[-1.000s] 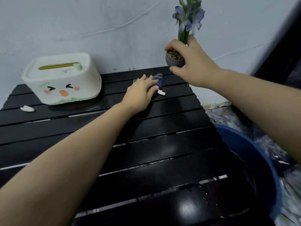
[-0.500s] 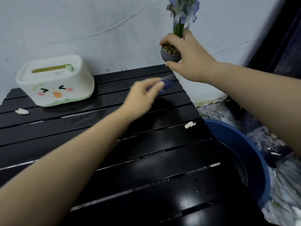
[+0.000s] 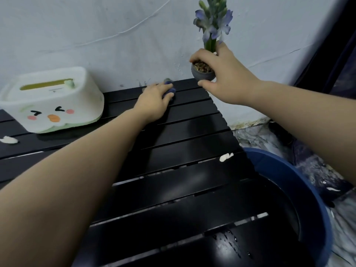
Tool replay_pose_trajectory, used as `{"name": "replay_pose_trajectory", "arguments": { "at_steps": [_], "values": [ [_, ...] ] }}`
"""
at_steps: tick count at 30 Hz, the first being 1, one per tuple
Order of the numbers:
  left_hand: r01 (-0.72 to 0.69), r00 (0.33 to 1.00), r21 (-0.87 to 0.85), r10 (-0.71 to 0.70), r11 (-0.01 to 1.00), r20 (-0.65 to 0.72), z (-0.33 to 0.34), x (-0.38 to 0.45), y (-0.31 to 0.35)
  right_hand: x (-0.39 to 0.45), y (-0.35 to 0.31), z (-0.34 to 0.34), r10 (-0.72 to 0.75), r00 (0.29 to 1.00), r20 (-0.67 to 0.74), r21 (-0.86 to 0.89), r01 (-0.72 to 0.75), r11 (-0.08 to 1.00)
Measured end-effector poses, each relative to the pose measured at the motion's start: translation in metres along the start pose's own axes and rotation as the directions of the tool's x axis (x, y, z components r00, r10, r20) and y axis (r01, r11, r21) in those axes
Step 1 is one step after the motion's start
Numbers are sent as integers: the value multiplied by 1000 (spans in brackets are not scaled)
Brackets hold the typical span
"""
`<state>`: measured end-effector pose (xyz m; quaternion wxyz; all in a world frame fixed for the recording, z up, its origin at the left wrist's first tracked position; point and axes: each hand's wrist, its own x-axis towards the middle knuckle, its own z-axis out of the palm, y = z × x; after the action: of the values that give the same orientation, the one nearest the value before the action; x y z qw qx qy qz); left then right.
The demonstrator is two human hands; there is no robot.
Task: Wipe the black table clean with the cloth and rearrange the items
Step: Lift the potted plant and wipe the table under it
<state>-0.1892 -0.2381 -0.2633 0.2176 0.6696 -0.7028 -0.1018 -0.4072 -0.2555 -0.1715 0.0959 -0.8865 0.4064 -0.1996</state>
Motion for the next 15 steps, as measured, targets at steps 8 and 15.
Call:
{"name": "replay_pose_trajectory", "arguments": {
  "at_steps": [8, 15],
  "values": [
    [-139, 987, -104, 147, 985, 69, 20, 38, 34, -5, 18, -2, 32, 998, -49, 28, -30, 999],
    [-276, 945, -242, 309, 930, 109, 12, 4, 50, -21, 17, -4, 97, 994, -56, 44, -94, 995]
  ]
}}
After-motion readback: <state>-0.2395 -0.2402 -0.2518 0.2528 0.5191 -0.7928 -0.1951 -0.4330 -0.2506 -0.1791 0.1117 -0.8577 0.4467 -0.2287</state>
